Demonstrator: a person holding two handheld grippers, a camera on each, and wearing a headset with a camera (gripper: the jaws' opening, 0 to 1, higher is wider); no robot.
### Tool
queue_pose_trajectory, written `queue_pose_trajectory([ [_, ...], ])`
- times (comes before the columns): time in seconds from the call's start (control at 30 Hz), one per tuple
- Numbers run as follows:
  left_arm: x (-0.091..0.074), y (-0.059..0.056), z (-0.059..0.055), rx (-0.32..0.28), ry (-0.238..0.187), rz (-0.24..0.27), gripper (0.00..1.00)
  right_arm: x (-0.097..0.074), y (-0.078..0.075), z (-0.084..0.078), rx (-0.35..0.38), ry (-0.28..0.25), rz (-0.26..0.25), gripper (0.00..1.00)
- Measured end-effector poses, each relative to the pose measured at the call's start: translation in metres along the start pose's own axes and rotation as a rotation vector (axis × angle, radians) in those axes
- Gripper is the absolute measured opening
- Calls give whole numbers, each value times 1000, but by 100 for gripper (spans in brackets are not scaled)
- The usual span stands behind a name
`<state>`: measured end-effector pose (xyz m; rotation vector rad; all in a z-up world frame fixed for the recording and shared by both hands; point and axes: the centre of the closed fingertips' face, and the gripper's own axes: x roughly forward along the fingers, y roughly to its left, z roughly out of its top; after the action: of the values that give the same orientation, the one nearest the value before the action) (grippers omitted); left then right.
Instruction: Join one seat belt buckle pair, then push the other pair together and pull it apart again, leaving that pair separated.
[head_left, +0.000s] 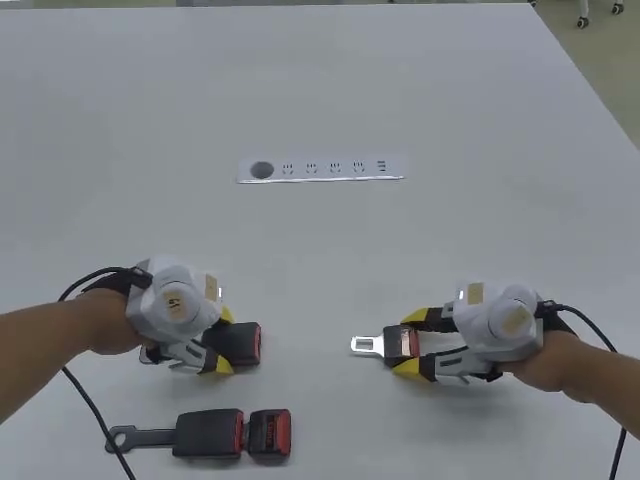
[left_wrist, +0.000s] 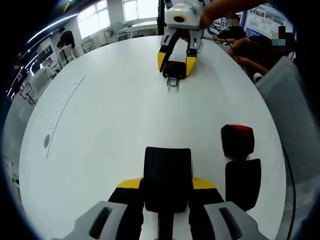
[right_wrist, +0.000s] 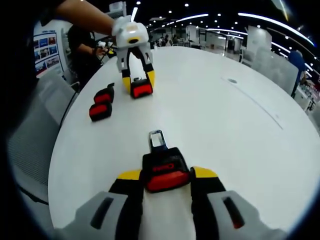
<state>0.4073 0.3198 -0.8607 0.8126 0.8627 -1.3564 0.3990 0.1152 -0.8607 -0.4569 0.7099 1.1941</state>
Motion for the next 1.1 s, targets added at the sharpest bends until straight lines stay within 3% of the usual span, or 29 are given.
queue_pose_trajectory([
  [0.7,0,0,0,1,-7,-1,35,-12,-6,-13,-5,37,-6,38],
  [0.8,0,1,1,-6,2,-5,36,-12,-5,-13,-31,58,-6,39],
  [0.83,-1,0,-2,-53,17,-11,37,-12,-6,-14,-44,74,-15,40],
  [0.9,-2,-3,2,-99,-8,-20,44,-13,-11,-11,-33,81,-50,50],
  [0.93,-3,-2,2,-99,-8,-15,48,-14,-13,-7,-50,64,-65,55],
  [0.97,-6,-2,1,-95,-8,-4,53,-17,-13,-3,-21,45,-73,58],
  [1.03,-11,5,4,-136,-41,41,58,-20,-17,5,25,8,-106,63],
  [1.1,-17,11,11,-241,-98,84,64,-25,-24,9,29,-6,-154,69],
])
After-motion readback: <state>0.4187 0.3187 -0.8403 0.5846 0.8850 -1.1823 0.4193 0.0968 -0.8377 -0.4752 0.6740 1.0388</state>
